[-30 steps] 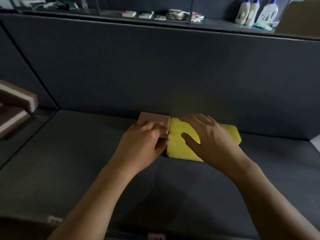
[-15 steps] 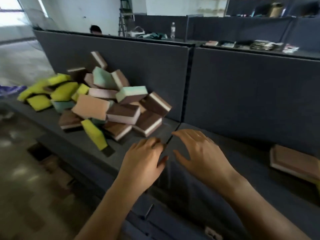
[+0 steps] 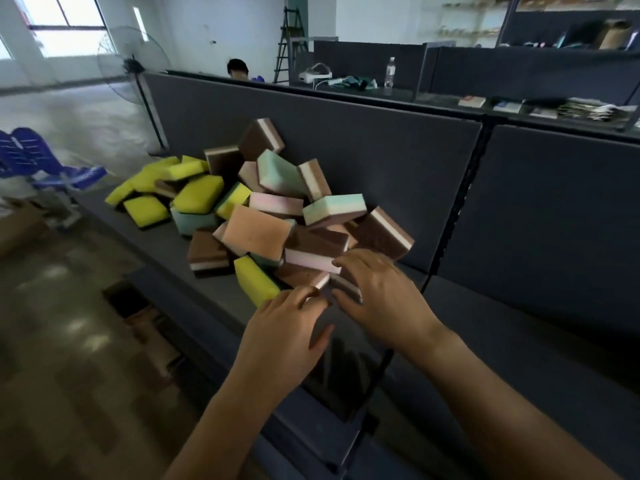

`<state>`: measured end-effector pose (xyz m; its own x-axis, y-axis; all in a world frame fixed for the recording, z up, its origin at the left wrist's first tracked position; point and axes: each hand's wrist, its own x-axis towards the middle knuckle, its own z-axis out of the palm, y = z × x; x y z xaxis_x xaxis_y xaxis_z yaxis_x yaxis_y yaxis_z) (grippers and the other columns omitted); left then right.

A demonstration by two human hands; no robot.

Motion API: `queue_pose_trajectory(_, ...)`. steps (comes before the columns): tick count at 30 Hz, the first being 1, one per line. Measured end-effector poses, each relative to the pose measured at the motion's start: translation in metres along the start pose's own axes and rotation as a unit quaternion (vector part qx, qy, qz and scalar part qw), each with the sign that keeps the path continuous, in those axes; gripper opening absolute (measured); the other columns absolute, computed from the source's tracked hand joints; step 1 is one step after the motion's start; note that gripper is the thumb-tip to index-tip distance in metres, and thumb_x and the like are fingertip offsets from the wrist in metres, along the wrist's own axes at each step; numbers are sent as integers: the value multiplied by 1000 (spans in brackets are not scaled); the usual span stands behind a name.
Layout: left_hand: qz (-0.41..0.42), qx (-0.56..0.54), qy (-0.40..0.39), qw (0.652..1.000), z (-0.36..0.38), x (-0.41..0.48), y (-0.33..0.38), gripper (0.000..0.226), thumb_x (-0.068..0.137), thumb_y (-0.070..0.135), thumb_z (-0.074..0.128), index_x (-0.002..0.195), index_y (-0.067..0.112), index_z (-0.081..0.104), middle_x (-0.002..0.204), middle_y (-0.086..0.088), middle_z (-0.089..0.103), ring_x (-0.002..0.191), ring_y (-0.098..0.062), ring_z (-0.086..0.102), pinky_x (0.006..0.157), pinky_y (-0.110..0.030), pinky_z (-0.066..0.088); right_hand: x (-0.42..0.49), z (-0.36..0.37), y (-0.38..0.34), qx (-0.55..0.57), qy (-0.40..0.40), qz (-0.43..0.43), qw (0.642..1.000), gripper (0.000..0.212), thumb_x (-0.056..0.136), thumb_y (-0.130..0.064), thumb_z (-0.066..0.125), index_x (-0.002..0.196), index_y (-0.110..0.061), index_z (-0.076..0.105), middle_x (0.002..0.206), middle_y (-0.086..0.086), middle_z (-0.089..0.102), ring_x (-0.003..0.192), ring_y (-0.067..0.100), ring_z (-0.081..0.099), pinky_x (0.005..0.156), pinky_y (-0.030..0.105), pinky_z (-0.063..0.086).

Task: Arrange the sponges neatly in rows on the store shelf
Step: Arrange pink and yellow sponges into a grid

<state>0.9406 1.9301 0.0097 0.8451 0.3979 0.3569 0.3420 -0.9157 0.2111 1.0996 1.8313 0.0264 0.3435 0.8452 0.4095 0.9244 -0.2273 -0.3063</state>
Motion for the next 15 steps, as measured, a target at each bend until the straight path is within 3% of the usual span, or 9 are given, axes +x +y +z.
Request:
queue_pose_trajectory(4, -8, -15, 21, 1000, -7, -7, -19, 36, 87, 42, 51, 117, 27, 63, 121, 11, 58, 103, -11, 58, 81, -24, 44, 39, 21, 3, -8, -17, 15, 1000, 48, 87, -37, 67, 129, -14, 57, 133, 8, 53, 119, 33, 51, 92, 49, 49)
queue_pose_trajectory(9, -36, -19, 49, 998, -12, -10, -34, 35, 88, 38, 58, 120, 27, 62, 127, 10, 56, 110, -10, 56, 88, -26, 45, 74, 40, 8, -47, -74, 72, 993, 63, 89, -51, 61, 141, -21, 41, 138, 11, 45, 128, 32, 41, 104, 48, 40)
queue_pose_trajectory(15, -61, -41, 120, 990, -13, -11, -50, 44, 91, 45, 45, 124, 18, 57, 126, 2, 55, 112, -19, 56, 85, -37, 53, 73, 32, 6, -6, -63, 115, 991, 55, 82, -45, 70, 126, -21, 47, 127, 9, 46, 117, 32, 44, 96, 47, 43)
